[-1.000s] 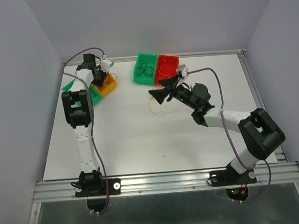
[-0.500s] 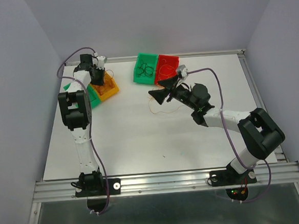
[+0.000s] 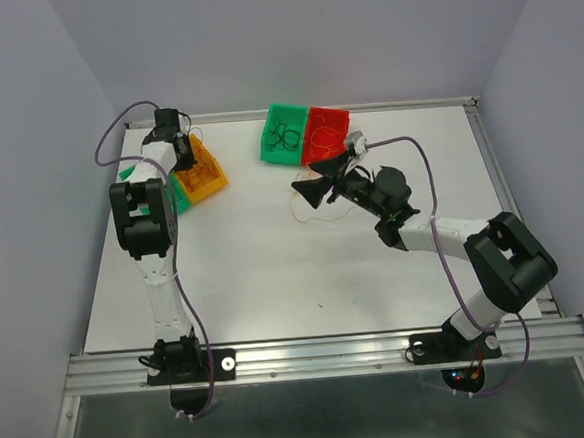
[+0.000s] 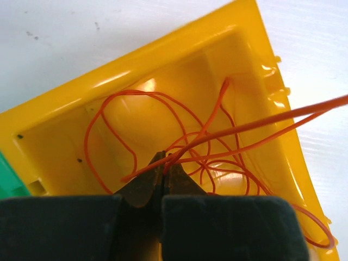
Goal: Untangle the cables
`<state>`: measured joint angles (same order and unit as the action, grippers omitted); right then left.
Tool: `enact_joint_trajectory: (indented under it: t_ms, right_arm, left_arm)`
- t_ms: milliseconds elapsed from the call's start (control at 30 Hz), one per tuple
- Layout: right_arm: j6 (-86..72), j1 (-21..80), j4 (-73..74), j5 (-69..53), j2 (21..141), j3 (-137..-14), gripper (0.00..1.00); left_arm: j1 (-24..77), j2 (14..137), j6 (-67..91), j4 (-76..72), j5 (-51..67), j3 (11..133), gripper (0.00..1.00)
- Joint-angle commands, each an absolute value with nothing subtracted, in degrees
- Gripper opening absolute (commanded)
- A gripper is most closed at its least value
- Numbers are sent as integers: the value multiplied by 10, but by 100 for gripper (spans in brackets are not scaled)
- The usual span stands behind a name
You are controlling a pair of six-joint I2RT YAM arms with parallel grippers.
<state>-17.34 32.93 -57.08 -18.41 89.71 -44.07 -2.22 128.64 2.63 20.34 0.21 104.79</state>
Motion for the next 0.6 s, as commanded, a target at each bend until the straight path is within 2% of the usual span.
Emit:
enact_joint_trajectory:
  t_ms: [0, 167, 267, 300, 333, 567]
  right_arm:
    - [-167, 324, -594, -182, 886, -439, 84]
    - [-168, 324, -594, -184, 889, -441, 84]
    - [-168, 324, -593, -179, 888, -439, 84]
    - [-168, 323, -593, -180, 886, -439, 84]
    - [-168, 323, -593, -180, 884, -438, 84]
    - [-168, 322, -593, -181, 882, -435, 84]
  left_arm:
    - [-21, 1246, 53, 198, -51, 1062, 7]
    - [-21, 1234, 52, 200, -48, 1067, 11]
    - [-20, 1223, 56, 203, -52, 1070, 21]
    - [-17, 1216, 52, 206, -59, 1071, 30]
    - [-16, 1214, 48, 209, -64, 1071, 32]
    - [-16, 1181, 40, 226, -45, 1067, 34]
